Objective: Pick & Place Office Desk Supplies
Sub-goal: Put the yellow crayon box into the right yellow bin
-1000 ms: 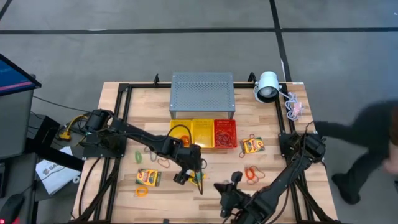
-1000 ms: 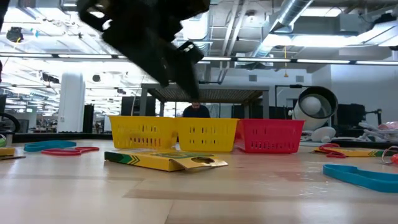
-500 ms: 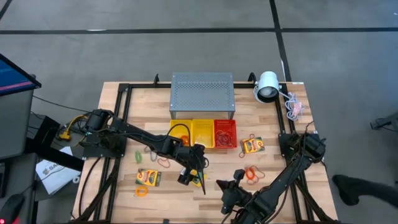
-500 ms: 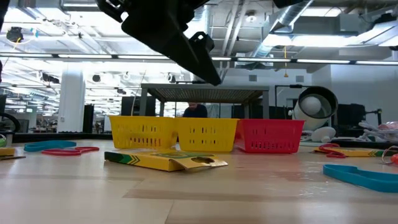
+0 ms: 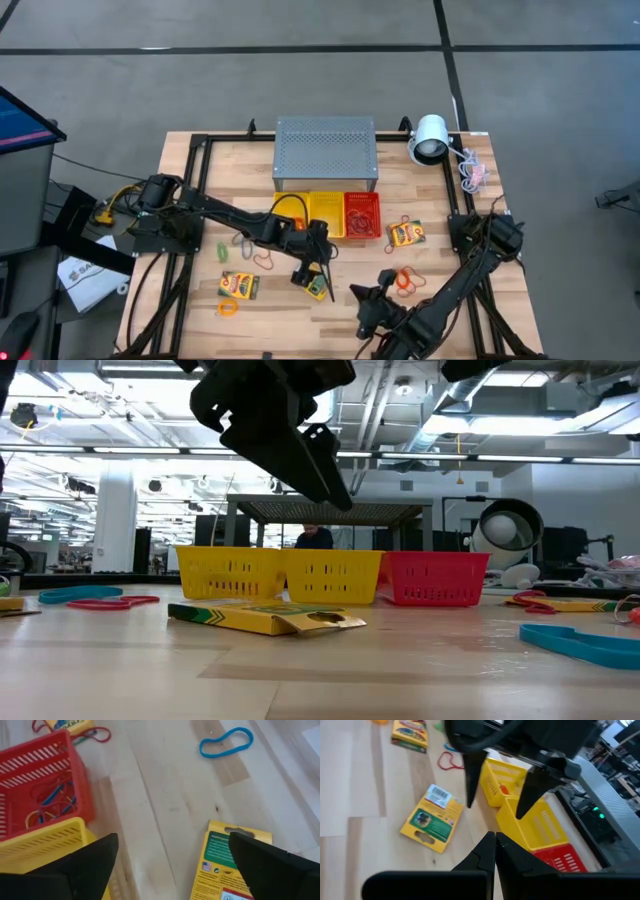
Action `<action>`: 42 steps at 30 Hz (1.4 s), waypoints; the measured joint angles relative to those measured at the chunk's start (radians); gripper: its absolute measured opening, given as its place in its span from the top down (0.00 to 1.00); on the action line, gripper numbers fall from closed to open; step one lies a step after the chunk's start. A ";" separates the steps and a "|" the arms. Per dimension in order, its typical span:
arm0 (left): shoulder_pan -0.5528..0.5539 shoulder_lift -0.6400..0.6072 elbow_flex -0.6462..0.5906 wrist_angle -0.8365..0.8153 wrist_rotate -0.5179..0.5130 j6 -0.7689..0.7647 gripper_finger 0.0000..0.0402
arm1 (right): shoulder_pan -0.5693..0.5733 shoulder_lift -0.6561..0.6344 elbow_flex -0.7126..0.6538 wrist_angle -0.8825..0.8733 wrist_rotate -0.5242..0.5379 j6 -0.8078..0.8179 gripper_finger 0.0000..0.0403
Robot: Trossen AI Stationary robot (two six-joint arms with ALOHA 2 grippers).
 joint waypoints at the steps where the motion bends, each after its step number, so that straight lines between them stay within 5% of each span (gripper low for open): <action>1: -0.001 0.000 0.000 0.003 -0.005 0.000 0.05 | -0.001 0.000 0.000 -0.010 0.001 0.013 0.99; 12: 0.006 -0.020 0.000 0.039 0.056 -0.109 0.03 | 0.010 0.000 0.000 -0.017 0.060 0.027 0.99; 42: -0.014 0.096 0.000 -0.087 0.196 0.051 0.05 | 0.009 0.000 0.000 -0.044 0.052 0.083 0.99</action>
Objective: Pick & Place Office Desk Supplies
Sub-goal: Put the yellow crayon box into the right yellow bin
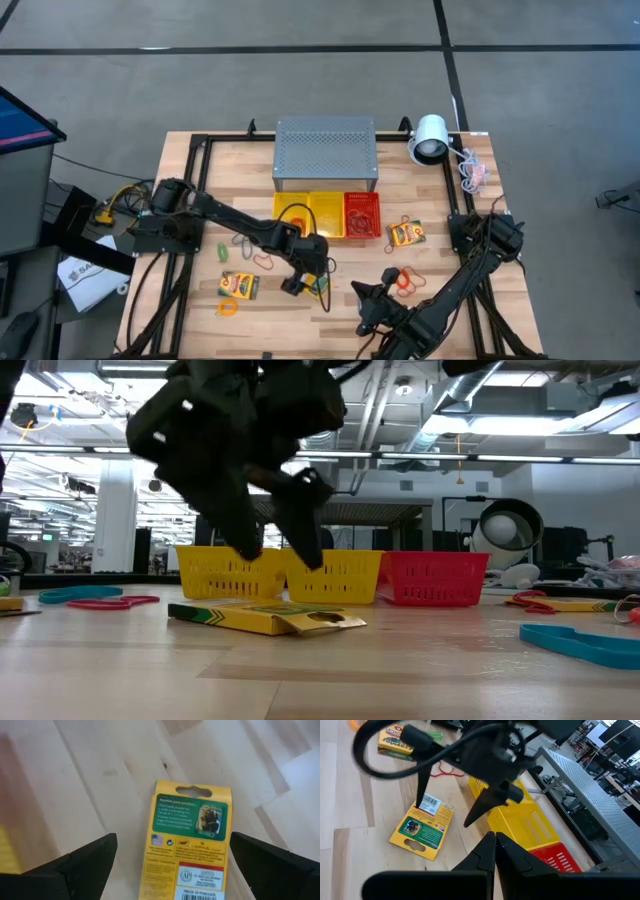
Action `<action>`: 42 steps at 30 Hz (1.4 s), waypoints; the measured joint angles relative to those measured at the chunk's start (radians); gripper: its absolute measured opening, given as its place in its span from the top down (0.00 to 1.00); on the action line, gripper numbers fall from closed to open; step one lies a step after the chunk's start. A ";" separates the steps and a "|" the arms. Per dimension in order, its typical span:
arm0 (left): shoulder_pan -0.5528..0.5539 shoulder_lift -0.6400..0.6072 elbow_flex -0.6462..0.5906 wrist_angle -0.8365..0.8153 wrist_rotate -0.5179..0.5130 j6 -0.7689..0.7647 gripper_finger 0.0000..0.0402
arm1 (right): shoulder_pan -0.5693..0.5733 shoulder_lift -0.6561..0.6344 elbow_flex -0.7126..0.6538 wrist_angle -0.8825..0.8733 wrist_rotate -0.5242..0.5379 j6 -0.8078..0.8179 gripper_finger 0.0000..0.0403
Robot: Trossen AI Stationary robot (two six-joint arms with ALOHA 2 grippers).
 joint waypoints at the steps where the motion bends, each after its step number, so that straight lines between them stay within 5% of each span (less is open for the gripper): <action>1: -0.001 0.009 0.000 0.000 0.001 0.002 0.05 | 0.000 0.000 0.000 0.000 -0.001 0.000 0.99; 28: -0.099 0.091 0.005 -0.034 -0.001 0.065 0.05 | 0.000 0.000 0.000 -0.016 -0.004 0.034 0.99; 42: -0.109 0.093 0.004 -0.033 -0.092 0.110 0.05 | 0.000 0.000 0.000 -0.019 -0.004 0.039 0.99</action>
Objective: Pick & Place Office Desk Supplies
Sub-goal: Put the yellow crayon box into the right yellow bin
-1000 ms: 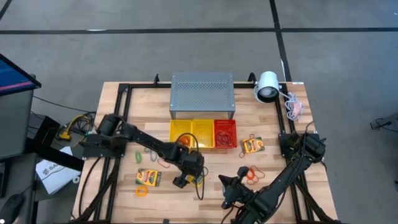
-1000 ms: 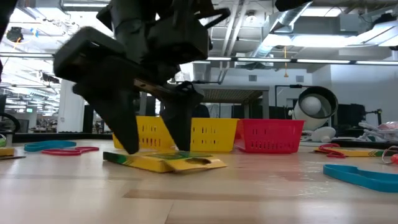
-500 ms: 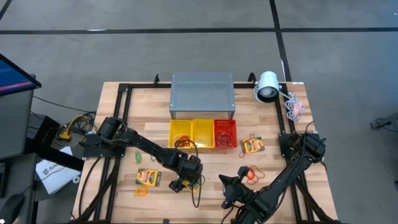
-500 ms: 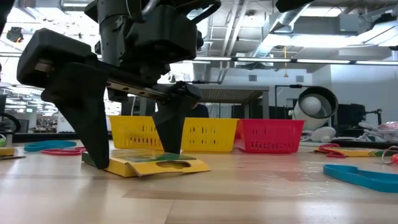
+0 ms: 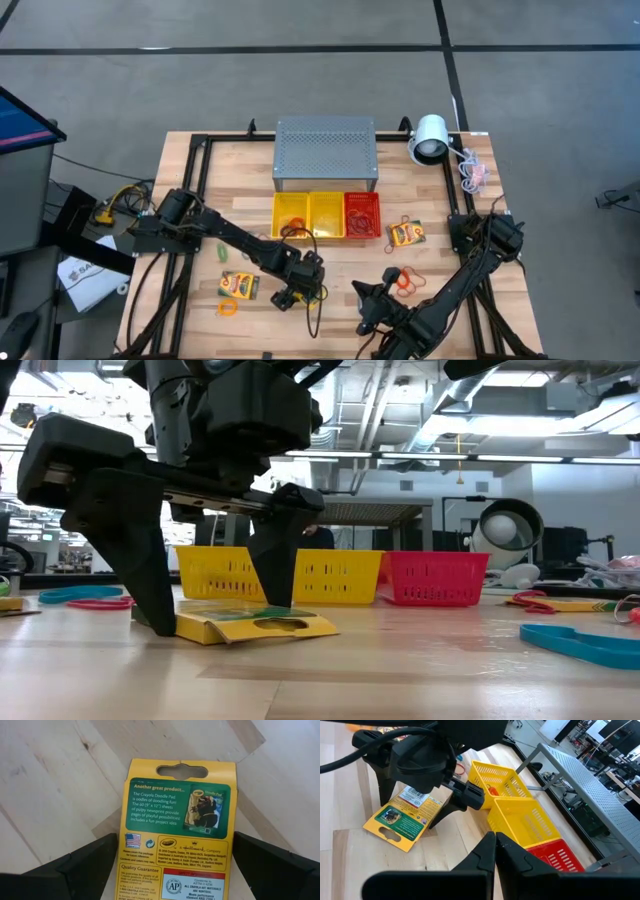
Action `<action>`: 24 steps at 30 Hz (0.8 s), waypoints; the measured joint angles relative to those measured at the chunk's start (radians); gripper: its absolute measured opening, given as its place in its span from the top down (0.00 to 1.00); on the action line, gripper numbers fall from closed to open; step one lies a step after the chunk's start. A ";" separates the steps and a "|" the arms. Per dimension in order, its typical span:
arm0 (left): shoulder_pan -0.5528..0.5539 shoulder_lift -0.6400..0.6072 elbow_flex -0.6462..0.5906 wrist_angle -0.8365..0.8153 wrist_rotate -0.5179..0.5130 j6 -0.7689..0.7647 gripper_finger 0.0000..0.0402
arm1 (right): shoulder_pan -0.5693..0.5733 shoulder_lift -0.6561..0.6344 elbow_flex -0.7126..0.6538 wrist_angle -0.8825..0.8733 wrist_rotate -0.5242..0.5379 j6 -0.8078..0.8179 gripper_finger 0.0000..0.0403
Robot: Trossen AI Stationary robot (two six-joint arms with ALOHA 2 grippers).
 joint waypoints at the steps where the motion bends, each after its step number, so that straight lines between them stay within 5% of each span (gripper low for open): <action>1: 0.001 0.000 0.000 0.000 0.001 0.000 0.05 | 0.000 0.000 0.000 0.000 0.000 0.000 0.99; 8: 0.007 0.001 -0.001 -0.001 0.025 0.001 0.06 | 0.000 0.000 0.000 0.000 0.000 0.002 0.99; 18: 0.009 0.002 -0.003 -0.004 0.032 0.004 0.25 | 0.000 0.000 0.000 0.000 0.000 0.002 0.99; 24: 0.009 0.002 -0.003 -0.004 0.033 0.004 0.24 | 0.000 0.000 0.000 0.000 0.000 0.002 0.99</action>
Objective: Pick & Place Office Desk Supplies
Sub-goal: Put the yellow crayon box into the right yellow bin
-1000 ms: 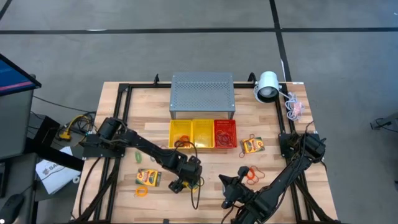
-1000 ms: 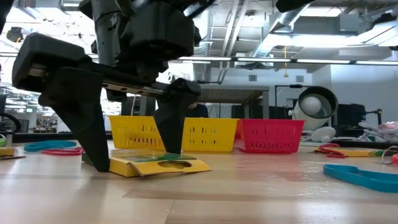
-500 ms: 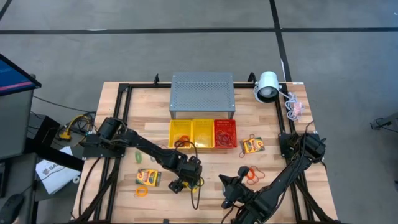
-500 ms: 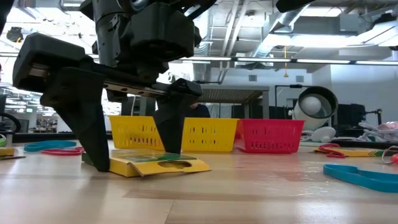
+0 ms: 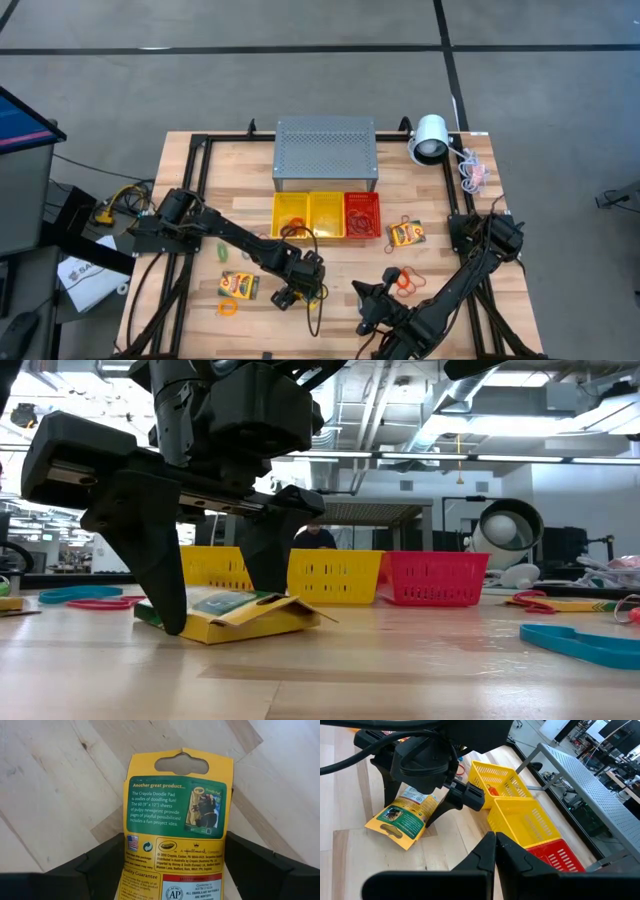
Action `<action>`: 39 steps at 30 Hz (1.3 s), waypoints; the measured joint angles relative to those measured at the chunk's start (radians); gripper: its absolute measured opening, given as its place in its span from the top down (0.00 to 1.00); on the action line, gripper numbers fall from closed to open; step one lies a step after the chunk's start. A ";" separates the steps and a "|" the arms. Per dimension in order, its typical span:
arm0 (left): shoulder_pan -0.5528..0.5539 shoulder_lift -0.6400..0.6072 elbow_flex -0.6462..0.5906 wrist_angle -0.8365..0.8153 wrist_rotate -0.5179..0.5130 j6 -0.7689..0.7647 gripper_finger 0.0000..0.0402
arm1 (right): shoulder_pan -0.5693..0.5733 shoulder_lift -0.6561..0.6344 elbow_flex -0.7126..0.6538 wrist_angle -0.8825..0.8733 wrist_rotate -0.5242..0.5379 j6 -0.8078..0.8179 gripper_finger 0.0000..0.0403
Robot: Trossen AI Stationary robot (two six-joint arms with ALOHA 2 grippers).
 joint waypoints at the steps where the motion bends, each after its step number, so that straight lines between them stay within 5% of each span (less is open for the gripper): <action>1: 0.000 0.000 0.000 0.000 0.000 0.000 0.24 | 0.000 0.000 0.000 0.000 0.000 0.000 0.99; 22: 0.025 -0.176 0.003 0.021 -0.042 -0.085 0.25 | -0.008 0.000 0.000 -0.015 0.000 -0.044 0.99; 30: 0.050 -0.265 0.005 0.089 0.095 -0.201 0.25 | -0.028 0.000 0.000 0.085 -0.007 -0.327 0.99; 39: 0.048 -0.297 0.005 0.100 0.164 -0.267 0.25 | -0.041 0.000 0.000 0.093 -0.055 -0.406 0.88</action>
